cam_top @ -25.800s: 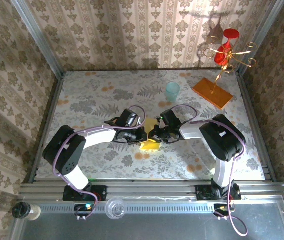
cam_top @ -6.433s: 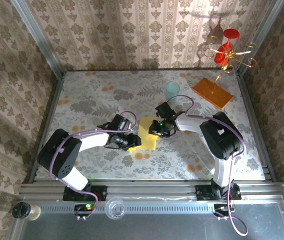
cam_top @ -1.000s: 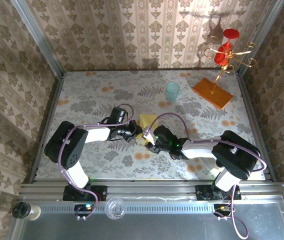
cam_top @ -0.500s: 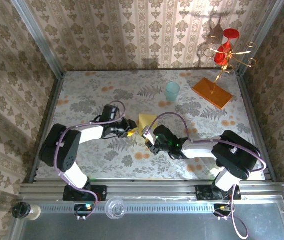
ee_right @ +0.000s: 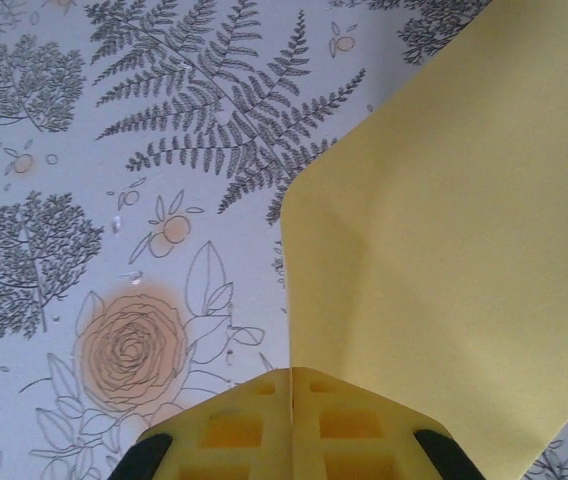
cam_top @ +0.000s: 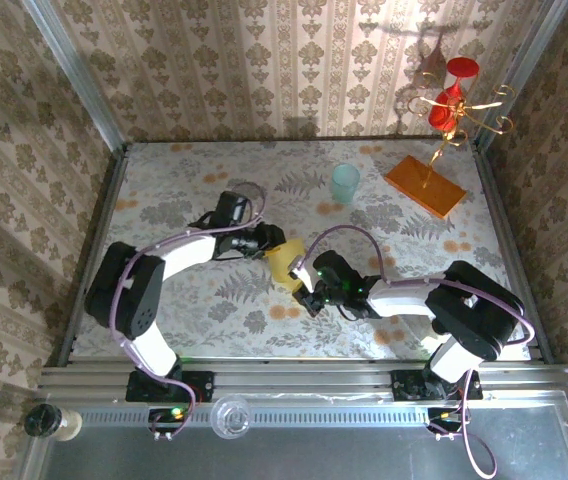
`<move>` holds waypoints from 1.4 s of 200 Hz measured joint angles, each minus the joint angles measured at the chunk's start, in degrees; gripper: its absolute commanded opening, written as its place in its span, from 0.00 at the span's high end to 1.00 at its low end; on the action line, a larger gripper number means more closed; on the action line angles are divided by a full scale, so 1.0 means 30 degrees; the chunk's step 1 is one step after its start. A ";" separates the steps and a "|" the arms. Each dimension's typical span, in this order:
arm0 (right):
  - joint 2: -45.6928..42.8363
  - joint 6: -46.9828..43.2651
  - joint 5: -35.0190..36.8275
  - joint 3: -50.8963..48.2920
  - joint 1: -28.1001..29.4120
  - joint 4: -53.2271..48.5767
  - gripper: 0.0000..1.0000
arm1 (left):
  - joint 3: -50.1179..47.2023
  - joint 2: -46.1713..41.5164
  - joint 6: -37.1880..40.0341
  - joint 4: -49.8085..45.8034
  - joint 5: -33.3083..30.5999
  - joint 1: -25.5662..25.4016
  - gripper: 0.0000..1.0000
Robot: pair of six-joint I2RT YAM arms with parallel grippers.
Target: Fold a paper plane with a square sheet of paper (pick it up from the middle)
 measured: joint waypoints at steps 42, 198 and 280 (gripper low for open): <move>0.0007 0.0612 -0.0889 0.0000 -0.0299 -0.0015 0.96 | 0.1479 0.2812 0.0721 -0.0590 0.0051 -0.0452 0.79; 0.0044 0.3453 -0.0372 0.0415 -0.1377 -0.1741 0.97 | 0.2659 0.4408 0.3045 -0.3031 -0.0262 -0.0860 0.87; 0.0044 0.3861 0.0612 0.0765 -0.1413 -0.2492 0.96 | 0.2914 0.4692 0.3279 -0.3045 0.0007 -0.0918 0.87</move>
